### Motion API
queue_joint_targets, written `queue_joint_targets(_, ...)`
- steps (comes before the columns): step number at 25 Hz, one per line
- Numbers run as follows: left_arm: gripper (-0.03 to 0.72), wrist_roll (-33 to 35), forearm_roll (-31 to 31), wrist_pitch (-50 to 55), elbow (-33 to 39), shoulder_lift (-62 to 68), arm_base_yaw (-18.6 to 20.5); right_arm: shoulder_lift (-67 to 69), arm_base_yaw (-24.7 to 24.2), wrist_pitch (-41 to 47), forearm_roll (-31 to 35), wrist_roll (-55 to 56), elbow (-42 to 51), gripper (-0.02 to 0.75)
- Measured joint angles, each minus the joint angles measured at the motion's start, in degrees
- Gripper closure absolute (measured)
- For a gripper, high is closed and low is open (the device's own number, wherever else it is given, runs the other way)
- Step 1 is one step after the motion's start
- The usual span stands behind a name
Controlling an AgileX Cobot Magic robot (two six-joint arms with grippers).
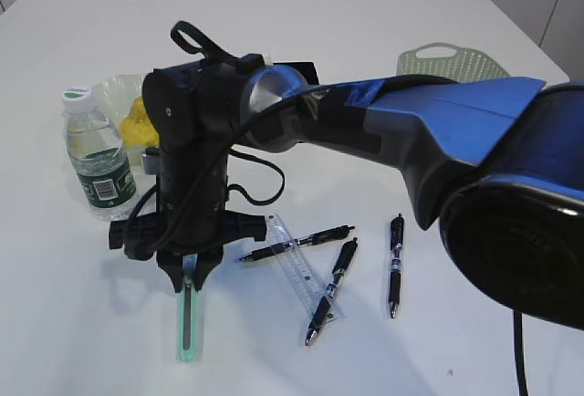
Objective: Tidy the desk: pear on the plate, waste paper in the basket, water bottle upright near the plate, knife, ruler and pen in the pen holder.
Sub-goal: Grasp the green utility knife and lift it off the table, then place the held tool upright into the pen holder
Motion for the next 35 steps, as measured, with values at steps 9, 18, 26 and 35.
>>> queue_joint_targets(9,0.160,0.00,0.00,0.00,0.00,0.00,0.00,0.10,0.00,0.22,-2.56,-4.13,-10.41,0.598)
queue_joint_targets(18,0.160,0.00,0.00,0.00,0.00,0.00,0.00,-0.11,0.00,0.56,-8.68,-5.56,-14.18,0.598)
queue_joint_targets(26,0.160,0.00,0.00,0.00,0.00,0.00,0.00,-4.71,-0.38,1.18,-19.40,-5.70,-14.18,0.598)
queue_joint_targets(35,0.160,0.00,0.00,0.00,0.00,0.00,0.00,-8.43,-0.64,1.61,-33.77,-10.63,-14.26,0.598)
